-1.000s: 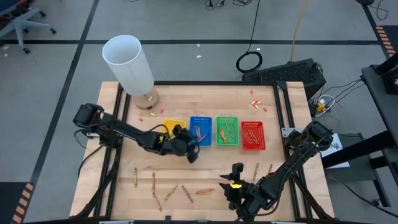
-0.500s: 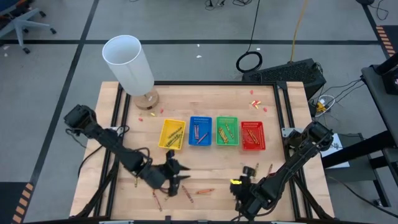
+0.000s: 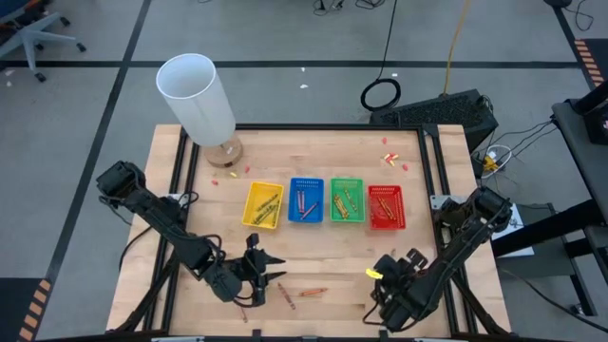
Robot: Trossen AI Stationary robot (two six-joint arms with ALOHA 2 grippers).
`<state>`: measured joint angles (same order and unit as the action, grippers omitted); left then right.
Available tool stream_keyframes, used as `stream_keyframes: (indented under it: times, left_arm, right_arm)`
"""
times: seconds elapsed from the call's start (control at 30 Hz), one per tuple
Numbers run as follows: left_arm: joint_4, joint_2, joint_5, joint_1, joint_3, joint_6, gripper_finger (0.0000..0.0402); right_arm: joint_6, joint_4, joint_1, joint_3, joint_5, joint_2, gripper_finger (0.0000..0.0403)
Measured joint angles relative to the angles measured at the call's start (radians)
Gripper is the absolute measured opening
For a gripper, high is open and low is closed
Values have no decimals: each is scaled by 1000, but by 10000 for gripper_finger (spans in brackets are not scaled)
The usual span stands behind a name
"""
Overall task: Sort crayons
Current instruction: Put the green crayon into the yellow bin
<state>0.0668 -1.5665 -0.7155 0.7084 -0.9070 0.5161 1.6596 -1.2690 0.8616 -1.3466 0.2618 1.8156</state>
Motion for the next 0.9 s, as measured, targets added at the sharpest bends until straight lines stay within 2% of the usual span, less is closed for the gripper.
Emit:
stream_keyframes:
  times: [0.13,0.43,0.9]
  left_arm:
    - [1,0,0,-1,0,2,128]
    - [0,0,0,-1,0,2,128]
    - [-1,0,1,-2,0,2,128]
  right_arm:
    - [49,11,1,48,0,0,139]
    - [156,163,1,175,3,1,139]
    - [180,332,6,294,30,-3,164]
